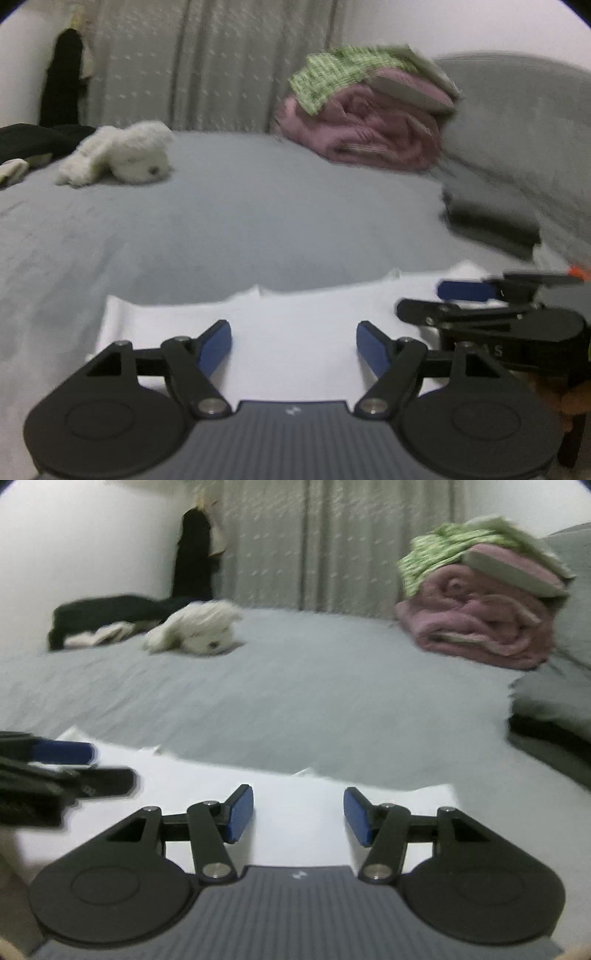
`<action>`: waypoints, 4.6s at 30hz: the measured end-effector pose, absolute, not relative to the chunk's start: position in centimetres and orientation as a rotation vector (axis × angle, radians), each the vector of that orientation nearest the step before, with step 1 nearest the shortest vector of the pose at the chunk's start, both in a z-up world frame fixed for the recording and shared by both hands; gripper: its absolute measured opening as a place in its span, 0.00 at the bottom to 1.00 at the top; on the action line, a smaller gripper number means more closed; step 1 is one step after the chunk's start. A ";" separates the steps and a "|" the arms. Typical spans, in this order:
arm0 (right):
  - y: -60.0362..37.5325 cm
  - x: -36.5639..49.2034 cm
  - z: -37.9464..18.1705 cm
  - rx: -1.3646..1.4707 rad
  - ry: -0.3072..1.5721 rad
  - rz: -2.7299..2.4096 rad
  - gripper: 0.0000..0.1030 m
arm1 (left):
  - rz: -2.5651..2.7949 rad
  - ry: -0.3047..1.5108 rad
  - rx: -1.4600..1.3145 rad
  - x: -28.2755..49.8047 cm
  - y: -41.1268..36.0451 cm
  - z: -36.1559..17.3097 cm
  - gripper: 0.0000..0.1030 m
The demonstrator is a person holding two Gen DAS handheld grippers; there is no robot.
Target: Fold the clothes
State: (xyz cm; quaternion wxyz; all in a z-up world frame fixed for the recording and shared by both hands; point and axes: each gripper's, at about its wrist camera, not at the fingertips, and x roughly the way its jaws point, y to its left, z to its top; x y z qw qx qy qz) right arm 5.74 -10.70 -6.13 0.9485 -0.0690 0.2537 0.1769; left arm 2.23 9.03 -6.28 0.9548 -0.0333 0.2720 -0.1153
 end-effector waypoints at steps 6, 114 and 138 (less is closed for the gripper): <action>-12.4 6.9 -6.4 -0.118 0.538 0.351 0.60 | -0.241 0.573 -0.053 2.7 10.2 -6.6 0.76; -10.2 5.6 -4.0 0.238 0.807 0.578 0.32 | -0.435 0.532 -0.938 1.0 17.3 -2.4 0.16; -25.6 5.1 -5.9 1.245 0.866 0.446 0.51 | -0.739 0.699 -1.064 5.3 6.4 -7.7 0.43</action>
